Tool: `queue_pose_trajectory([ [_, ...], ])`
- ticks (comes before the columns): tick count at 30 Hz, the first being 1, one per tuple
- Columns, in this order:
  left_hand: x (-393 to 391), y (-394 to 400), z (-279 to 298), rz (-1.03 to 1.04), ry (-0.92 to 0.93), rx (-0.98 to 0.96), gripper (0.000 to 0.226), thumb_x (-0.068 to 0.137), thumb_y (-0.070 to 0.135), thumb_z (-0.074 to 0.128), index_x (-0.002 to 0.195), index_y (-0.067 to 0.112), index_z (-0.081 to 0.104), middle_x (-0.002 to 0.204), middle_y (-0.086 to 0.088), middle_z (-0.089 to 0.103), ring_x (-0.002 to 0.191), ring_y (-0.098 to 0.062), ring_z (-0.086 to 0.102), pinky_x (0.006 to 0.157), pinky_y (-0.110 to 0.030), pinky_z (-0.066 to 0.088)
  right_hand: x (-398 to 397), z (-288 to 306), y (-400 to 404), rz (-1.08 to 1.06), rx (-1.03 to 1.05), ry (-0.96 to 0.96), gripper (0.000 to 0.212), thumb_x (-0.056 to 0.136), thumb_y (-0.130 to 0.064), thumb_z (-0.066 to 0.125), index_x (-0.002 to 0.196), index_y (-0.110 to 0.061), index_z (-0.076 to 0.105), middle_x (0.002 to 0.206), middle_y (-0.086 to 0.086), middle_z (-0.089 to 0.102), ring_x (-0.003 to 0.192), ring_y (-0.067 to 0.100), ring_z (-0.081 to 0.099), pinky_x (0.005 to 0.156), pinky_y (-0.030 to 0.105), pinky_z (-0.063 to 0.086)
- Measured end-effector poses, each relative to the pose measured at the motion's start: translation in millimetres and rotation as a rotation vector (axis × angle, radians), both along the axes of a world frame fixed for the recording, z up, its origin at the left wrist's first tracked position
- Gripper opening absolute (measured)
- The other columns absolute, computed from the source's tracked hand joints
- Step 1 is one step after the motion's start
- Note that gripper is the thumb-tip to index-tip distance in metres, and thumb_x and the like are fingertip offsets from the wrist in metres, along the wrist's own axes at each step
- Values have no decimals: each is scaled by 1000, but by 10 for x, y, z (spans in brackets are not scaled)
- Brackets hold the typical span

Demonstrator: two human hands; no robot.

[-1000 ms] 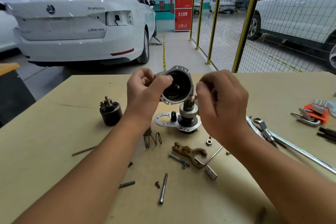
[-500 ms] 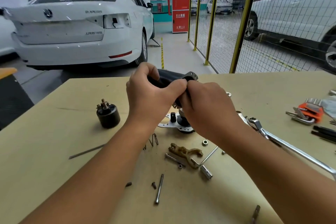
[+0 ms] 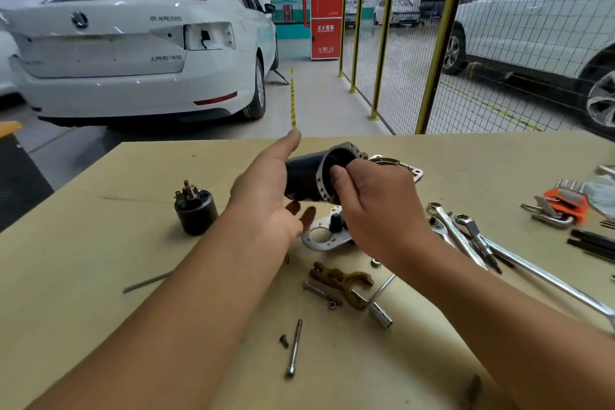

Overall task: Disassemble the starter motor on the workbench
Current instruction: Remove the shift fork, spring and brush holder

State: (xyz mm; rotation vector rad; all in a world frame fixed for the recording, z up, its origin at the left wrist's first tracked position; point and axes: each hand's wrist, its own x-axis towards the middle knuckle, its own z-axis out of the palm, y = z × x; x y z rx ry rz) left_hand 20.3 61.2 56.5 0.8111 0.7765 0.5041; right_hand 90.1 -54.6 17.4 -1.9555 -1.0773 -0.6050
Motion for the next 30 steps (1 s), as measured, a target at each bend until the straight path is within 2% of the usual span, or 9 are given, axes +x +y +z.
queue_pose_trajectory([
  [3,-18,-39,33,-110,-14,-59,37,77,30,91,94,10,64,70,-19,73,69,-35,71,76,-55,63,-42,-21,-1,31,-33,-48,39,103,-27,50,69,-8,54,54,4,52,47,24,47,48,39,42],
  [6,41,-48,-57,-114,16,-41,45,73,13,87,114,5,70,93,-17,75,62,-29,69,52,-40,60,-145,-15,39,42,-44,-179,34,100,-22,50,70,-7,54,54,7,51,44,29,46,44,39,43],
  [11,61,-36,-139,-203,-127,-107,22,70,11,71,92,11,69,88,-12,66,77,-29,63,76,-37,54,-198,45,13,67,137,-283,33,99,-19,56,67,-11,53,53,-1,43,44,24,40,42,37,38],
  [14,54,-10,-100,-241,-336,-192,10,73,12,72,82,10,67,76,-11,66,65,-25,66,62,-33,60,-59,95,-61,85,345,-202,39,100,-17,60,62,-6,55,52,-1,46,44,22,42,44,37,36],
  [16,43,-2,-51,-239,-432,-226,19,71,18,80,85,11,68,81,-10,67,71,-24,67,61,-33,62,-21,86,-61,113,388,-152,40,99,-17,61,62,-3,58,50,4,50,44,23,46,44,38,36],
  [19,29,8,-7,-248,-529,-247,44,66,25,84,104,14,64,95,-10,66,87,-25,66,85,-34,59,-103,11,-20,164,366,-148,34,98,-20,61,68,-5,64,51,2,53,45,19,50,46,37,38],
  [23,-23,43,3,-243,-610,-218,42,72,26,83,106,10,64,94,-10,70,98,-28,65,96,-38,55,-180,-9,-1,197,317,-97,20,95,-24,66,85,-7,72,52,1,60,48,17,60,49,35,45],
  [25,-44,21,18,-238,-626,-171,56,71,30,83,119,11,61,105,-15,66,103,-29,64,89,-40,60,-206,23,0,170,271,-63,19,93,-26,67,86,-10,73,52,-2,59,47,15,58,49,35,44],
  [30,-42,-147,32,-159,-618,23,63,71,33,85,122,2,65,102,-15,68,92,-28,73,69,-40,61,-297,32,52,150,157,64,23,89,-29,59,75,-12,64,53,-2,54,46,22,51,47,41,42],
])
